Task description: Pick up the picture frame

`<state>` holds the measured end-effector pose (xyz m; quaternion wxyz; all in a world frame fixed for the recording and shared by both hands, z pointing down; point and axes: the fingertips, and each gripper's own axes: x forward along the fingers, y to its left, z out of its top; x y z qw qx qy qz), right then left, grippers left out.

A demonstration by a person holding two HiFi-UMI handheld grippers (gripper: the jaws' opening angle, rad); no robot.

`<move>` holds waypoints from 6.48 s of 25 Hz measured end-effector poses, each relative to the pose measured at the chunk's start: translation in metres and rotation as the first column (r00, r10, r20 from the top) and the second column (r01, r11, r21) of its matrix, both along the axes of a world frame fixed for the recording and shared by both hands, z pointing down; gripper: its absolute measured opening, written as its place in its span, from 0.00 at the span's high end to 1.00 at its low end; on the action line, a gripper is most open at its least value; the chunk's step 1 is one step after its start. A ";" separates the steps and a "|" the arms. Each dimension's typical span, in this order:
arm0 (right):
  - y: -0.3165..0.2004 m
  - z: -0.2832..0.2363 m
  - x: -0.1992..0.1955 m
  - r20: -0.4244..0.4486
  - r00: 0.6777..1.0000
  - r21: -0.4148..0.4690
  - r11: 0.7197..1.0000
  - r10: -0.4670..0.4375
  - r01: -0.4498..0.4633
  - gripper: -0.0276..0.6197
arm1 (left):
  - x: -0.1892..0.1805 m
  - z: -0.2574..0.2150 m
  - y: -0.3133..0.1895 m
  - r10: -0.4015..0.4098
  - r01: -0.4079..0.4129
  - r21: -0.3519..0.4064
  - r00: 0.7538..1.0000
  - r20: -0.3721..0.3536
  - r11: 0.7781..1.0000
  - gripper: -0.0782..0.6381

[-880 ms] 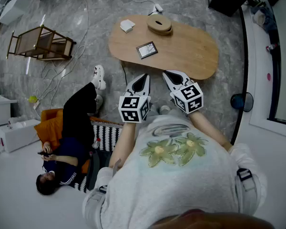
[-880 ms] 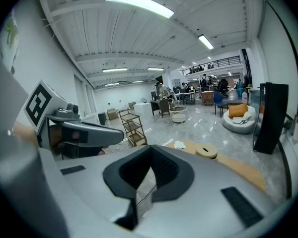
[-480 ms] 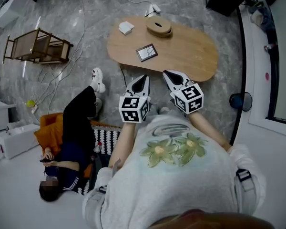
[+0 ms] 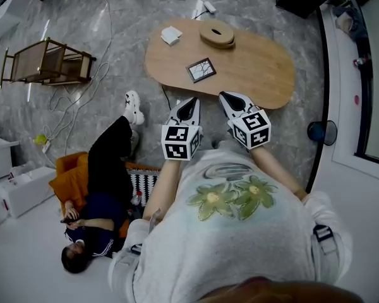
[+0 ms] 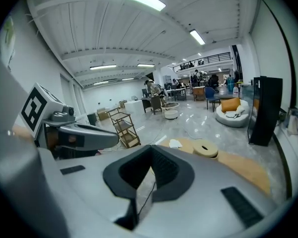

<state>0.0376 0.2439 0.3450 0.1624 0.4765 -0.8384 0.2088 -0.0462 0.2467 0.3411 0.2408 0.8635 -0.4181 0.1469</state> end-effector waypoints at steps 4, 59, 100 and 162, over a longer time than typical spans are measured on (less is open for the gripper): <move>-0.010 0.005 -0.005 0.005 1.000 -0.006 1.000 0.026 -0.026 0.95 | -0.008 0.007 -0.013 0.003 -0.004 -0.015 1.000 -0.009 1.000 0.87; -0.201 0.110 0.048 -0.039 0.981 -0.296 0.940 -0.191 0.172 0.77 | 0.026 0.111 -0.186 -0.227 0.246 -0.333 0.969 0.095 0.910 0.64; -0.227 0.250 0.048 -0.091 0.969 -0.456 0.875 -0.228 0.163 0.76 | 0.007 0.255 -0.202 -0.228 0.285 -0.478 0.958 0.173 0.831 0.64; -0.217 0.416 0.061 -0.132 0.910 -0.701 0.686 -0.394 0.195 0.76 | 0.004 0.409 -0.193 -0.164 0.318 -0.636 0.943 0.289 0.703 0.63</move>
